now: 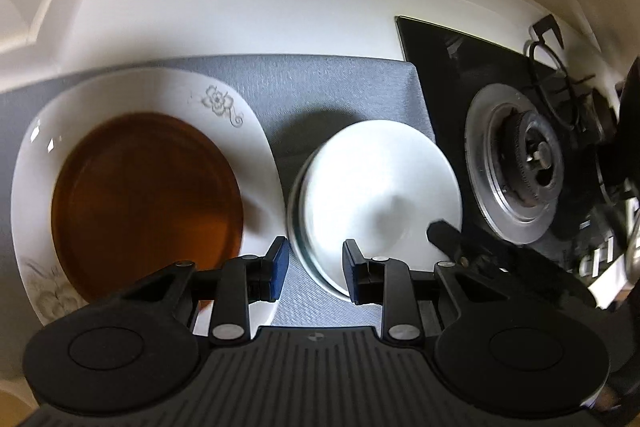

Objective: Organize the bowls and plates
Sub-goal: 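Grasp the bowl stack rim with the right gripper while the left gripper holds it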

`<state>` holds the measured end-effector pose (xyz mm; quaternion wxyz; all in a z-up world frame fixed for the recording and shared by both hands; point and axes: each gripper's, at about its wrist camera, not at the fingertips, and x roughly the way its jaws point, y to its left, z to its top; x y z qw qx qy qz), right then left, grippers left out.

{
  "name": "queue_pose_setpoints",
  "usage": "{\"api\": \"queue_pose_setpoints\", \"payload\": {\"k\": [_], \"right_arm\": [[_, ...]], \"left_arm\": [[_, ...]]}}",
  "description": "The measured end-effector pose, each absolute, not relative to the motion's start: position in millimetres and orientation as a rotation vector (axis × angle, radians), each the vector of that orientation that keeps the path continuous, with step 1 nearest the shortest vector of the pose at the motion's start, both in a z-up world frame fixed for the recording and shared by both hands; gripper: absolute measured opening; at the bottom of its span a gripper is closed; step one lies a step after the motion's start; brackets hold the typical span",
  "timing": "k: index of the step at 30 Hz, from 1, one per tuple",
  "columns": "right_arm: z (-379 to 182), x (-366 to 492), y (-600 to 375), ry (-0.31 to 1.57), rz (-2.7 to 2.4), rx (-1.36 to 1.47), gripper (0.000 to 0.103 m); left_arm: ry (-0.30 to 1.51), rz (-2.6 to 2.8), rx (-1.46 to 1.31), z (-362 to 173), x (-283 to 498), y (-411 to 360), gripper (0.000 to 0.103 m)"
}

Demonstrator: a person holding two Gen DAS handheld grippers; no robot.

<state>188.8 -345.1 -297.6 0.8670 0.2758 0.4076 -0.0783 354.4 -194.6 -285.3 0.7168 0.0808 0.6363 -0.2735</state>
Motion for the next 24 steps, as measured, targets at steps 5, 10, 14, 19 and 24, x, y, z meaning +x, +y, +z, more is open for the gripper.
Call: {"api": "queue_pose_setpoints", "payload": {"k": [5,10,14,19,24], "right_arm": [[-303,181,-344,0.86,-0.149,0.585,0.075],[-302,176,-338,0.781,-0.179,0.547,0.092],[-308,177,-342,0.823,-0.219,0.575,0.103],[-313,181,-343,0.83,-0.167,0.629,0.073],[-320,191,-339,0.881,-0.183,0.587,0.039]], "left_arm": [[1.411,-0.623,0.179,-301,357,-197,0.03],[1.392,-0.642,0.213,-300,359,-201,0.029],[1.375,-0.648,0.234,-299,354,-200,0.029],[1.37,-0.7,0.294,-299,349,-206,0.029],[1.338,-0.709,0.357,-300,339,-216,0.029]]}}
